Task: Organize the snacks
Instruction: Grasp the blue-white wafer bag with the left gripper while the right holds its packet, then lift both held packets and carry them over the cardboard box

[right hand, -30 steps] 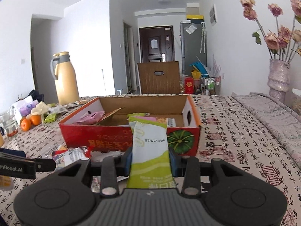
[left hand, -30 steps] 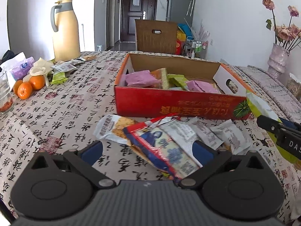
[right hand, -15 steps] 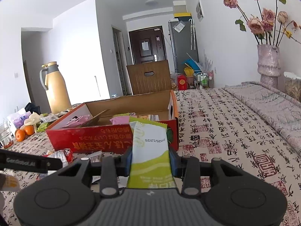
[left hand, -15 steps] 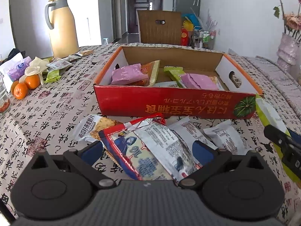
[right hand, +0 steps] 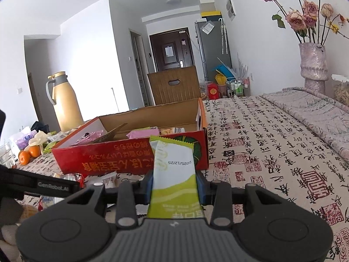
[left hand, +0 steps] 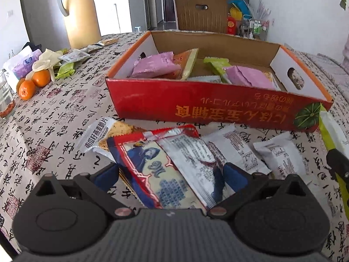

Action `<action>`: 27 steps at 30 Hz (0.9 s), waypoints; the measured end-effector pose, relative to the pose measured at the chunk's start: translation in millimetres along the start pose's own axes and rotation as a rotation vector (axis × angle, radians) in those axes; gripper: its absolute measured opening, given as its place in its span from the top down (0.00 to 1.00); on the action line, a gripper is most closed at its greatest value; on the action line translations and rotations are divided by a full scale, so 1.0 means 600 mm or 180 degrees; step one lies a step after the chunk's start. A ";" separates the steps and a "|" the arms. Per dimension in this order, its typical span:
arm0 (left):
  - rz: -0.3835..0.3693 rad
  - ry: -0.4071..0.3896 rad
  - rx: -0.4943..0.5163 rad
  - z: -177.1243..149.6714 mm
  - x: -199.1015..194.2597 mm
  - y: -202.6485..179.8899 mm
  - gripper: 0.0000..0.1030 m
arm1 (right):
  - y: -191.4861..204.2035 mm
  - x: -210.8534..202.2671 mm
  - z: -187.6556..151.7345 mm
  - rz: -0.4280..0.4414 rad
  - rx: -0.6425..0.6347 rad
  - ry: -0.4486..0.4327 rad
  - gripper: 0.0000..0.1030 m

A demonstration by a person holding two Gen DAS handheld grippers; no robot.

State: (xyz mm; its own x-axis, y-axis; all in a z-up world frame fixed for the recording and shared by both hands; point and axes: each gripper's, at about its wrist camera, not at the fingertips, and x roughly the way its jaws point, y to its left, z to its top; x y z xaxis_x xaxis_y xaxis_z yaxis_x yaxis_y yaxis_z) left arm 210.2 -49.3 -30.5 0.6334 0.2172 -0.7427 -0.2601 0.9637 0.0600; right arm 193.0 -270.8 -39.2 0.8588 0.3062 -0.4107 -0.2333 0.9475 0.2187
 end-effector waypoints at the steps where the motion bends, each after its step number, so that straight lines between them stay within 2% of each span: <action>1: 0.0013 0.0023 0.0002 -0.002 0.003 -0.001 0.00 | 0.000 0.001 0.000 0.0006 0.0002 0.0003 0.64; 5: -0.0001 0.0060 0.0022 -0.007 0.008 0.000 0.02 | 0.000 0.000 -0.001 0.0010 0.0006 0.0002 0.64; 8: -0.0026 0.0060 0.0030 -0.009 0.007 0.002 0.07 | 0.000 0.001 -0.002 0.0004 0.0006 0.0005 0.64; 11: -0.0051 0.0058 0.0049 -0.012 0.006 0.003 0.17 | -0.001 0.000 -0.002 -0.0001 0.0007 0.0002 0.64; 13: -0.0142 0.0026 0.0078 -0.014 0.002 0.007 0.31 | 0.000 0.000 -0.002 -0.0004 0.0007 0.0000 0.64; 16: -0.0187 -0.0003 0.0115 -0.017 -0.002 0.010 0.42 | -0.001 -0.001 -0.003 -0.0007 0.0012 -0.0015 0.64; 27: -0.0277 -0.0101 0.0078 -0.019 -0.021 0.038 0.45 | 0.003 -0.006 -0.006 -0.0076 -0.0005 -0.0062 0.64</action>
State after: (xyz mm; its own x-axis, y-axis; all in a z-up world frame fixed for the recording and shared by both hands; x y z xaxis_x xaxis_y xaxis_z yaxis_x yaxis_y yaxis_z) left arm 187.9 -31.9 -27.2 0.6758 0.1369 -0.7243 -0.1855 0.9826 0.0126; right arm 187.8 -270.1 -40.6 0.8728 0.2816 -0.3986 -0.2133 0.9547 0.2076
